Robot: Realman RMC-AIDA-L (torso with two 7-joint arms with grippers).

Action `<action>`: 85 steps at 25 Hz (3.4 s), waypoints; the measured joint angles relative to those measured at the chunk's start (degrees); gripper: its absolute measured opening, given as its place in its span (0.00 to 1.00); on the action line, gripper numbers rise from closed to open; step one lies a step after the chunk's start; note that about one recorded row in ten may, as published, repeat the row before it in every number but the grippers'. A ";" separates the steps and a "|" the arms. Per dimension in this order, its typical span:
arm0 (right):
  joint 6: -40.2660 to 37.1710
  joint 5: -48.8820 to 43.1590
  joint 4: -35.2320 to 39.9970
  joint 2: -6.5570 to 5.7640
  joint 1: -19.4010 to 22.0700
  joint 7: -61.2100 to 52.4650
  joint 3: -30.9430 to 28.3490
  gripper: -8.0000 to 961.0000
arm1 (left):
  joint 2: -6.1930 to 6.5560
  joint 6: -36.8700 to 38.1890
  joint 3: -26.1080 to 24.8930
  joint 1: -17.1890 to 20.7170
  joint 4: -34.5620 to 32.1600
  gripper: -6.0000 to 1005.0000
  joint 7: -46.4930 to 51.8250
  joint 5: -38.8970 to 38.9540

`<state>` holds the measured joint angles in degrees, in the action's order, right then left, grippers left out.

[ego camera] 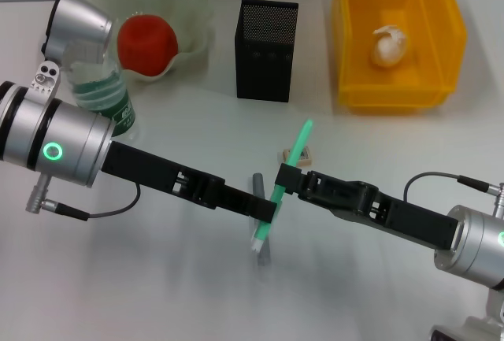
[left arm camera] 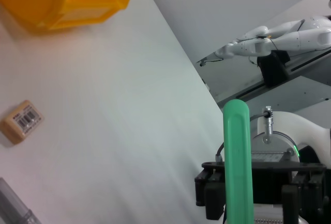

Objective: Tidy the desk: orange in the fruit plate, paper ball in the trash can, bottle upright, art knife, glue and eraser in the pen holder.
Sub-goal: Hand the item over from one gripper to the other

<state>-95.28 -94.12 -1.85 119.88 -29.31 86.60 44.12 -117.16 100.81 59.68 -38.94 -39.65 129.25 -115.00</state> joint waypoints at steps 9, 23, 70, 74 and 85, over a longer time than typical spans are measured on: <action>0.70 -0.45 0.00 0.00 0.04 0.11 0.00 0.40 | 0.00 0.18 -0.09 0.00 -0.53 0.15 0.00 0.01; 0.80 -0.66 0.19 0.00 -0.20 0.15 0.00 0.36 | -0.07 0.26 0.00 -0.09 -0.51 0.14 -0.36 0.04; 1.47 -0.82 0.50 0.00 -0.89 -0.03 -0.03 0.19 | -0.58 0.66 -0.08 -0.08 -1.92 0.34 -1.83 -0.47; 1.46 -0.81 0.66 0.00 -0.92 -0.22 -0.09 0.19 | -0.48 0.38 -0.47 -0.08 -1.92 0.45 -2.06 -0.56; 1.39 -0.74 0.71 0.00 -0.90 -0.43 -0.48 0.19 | -0.13 0.11 -0.19 -0.08 -1.92 0.80 -2.51 -0.86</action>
<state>-93.89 -94.86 -1.14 119.88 -30.20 86.17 43.64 -117.29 100.92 59.48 -39.02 -41.58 126.74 -115.86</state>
